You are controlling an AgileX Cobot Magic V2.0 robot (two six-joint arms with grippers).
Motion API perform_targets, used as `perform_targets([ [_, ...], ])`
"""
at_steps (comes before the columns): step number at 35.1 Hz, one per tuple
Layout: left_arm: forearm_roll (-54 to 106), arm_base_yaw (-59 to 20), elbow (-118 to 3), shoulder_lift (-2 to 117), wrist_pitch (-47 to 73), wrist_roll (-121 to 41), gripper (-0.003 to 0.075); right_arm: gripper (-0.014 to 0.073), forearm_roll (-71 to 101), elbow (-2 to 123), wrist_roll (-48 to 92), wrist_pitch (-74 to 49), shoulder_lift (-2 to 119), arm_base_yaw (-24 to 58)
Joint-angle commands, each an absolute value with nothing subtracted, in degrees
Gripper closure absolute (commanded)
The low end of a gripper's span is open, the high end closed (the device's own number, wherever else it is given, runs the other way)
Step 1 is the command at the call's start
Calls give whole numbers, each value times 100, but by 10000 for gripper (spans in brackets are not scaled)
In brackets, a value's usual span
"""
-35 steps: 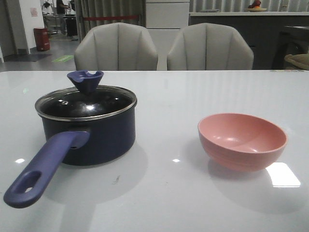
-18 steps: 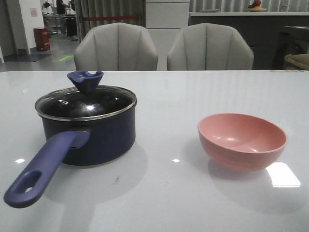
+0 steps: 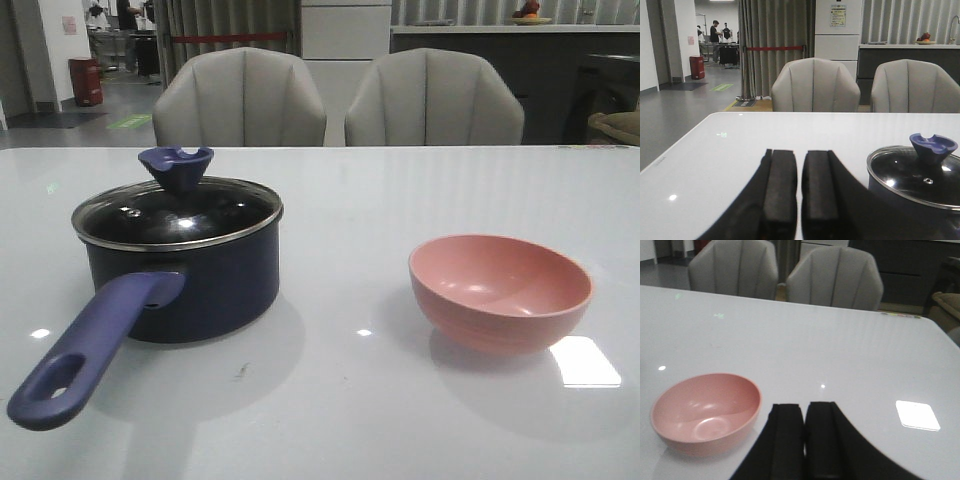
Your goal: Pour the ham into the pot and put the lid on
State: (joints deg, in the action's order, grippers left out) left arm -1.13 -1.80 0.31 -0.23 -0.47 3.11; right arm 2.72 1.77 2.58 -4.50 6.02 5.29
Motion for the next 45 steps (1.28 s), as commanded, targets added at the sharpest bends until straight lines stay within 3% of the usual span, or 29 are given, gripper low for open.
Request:
perform_targets([
  [1,-109,-161,154,-143,-465,388,589,437,0,107,-90,-212,151,203],
  [45,-109,-161,154,-131,-465,388,589,437,-310,-126,-402,-410,-170,25],
])
